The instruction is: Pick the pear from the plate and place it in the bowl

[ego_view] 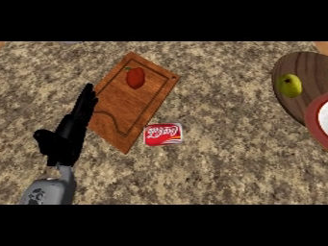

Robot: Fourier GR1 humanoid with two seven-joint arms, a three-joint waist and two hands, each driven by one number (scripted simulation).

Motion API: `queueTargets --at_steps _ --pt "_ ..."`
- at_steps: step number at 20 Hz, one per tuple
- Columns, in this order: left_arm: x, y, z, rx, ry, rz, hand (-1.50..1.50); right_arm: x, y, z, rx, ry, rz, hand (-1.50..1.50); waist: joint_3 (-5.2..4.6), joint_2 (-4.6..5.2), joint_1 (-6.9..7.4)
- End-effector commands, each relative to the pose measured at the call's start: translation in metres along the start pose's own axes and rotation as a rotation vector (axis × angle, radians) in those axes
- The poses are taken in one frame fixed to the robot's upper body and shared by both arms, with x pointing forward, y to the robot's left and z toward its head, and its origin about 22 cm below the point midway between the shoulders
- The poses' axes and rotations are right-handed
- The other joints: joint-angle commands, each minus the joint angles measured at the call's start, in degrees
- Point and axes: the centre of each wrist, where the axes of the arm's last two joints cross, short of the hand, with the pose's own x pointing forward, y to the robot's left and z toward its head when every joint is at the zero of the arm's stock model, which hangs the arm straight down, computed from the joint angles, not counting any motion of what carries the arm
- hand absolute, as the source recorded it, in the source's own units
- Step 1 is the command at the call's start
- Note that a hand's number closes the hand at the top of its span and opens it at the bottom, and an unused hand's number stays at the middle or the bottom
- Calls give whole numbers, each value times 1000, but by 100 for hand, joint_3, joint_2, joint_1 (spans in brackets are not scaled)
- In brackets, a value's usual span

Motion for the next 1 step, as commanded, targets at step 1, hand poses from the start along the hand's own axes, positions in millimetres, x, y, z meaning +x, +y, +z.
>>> queueTargets --at_steps 1 --pt "-7 16 -3 7 15 -1 0 -13 -5 19 41 6 -5 -150 -2 1 -5"
